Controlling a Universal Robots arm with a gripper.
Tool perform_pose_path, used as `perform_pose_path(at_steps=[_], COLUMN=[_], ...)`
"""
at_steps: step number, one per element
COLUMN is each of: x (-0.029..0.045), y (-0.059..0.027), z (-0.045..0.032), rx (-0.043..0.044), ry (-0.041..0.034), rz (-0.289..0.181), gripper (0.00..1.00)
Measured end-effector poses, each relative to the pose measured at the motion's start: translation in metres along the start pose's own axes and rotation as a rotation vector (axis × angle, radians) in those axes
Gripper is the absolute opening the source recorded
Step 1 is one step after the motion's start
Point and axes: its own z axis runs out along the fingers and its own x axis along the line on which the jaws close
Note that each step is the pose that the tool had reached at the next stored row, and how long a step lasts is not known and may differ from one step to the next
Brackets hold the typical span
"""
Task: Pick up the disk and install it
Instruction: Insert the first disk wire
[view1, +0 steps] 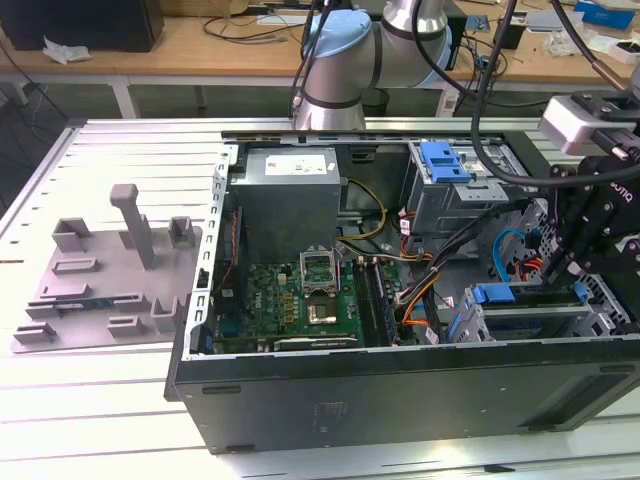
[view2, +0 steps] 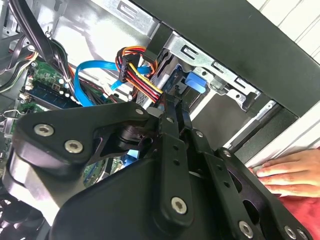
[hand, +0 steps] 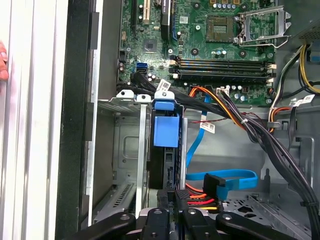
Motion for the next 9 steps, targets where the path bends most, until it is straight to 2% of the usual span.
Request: perform_pose_path(at_steps=[9], x=[-0.0005], y=[0.0005], z=[0.0000], rx=[0.0000], ry=[0.0001], rz=[0.000], gripper=[0.17])
